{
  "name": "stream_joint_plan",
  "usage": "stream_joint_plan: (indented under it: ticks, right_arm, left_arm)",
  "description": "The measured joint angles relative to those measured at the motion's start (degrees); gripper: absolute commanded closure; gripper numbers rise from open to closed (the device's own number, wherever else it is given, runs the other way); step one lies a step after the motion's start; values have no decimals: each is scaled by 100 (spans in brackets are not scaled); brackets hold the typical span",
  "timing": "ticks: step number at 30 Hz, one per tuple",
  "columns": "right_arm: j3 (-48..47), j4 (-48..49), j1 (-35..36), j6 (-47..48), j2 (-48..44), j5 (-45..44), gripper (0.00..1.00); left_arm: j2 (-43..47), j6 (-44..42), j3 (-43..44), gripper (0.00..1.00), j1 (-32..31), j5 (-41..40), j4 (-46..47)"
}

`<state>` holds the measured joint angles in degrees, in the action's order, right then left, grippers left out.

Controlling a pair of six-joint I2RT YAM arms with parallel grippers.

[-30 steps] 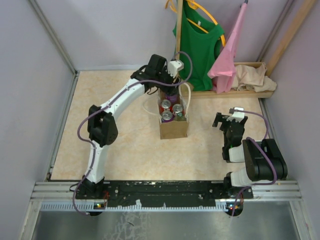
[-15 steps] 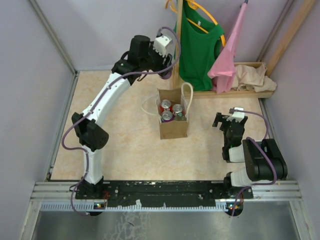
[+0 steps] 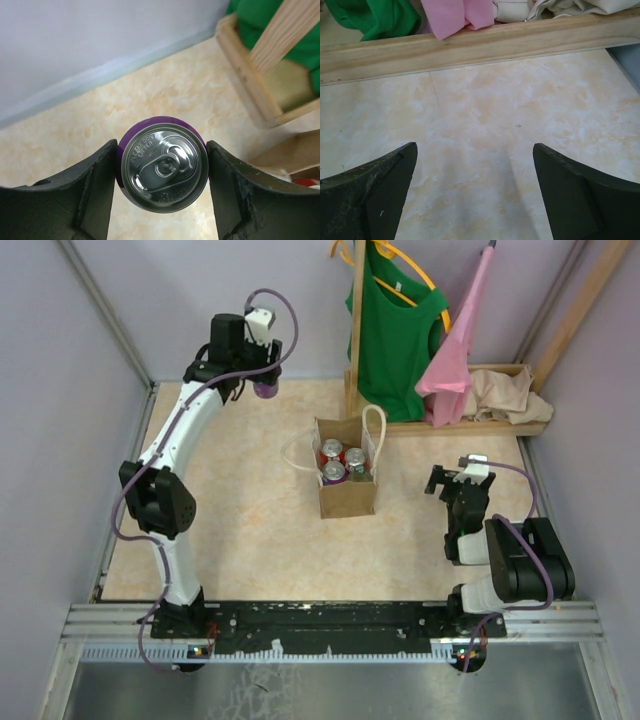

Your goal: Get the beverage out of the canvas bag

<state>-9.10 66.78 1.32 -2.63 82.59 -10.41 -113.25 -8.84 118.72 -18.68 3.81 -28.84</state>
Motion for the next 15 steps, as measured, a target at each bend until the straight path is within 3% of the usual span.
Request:
stream_joint_plan:
  ticks: [9,15]
  right_arm:
    - [0,0,0,0,0,0,1]
    - [0,0,0,0,0,0,1]
  left_arm:
    - [0,570,-2017,100,175,-168,691]
    - [0,804,-2898,100,175,-199,1473]
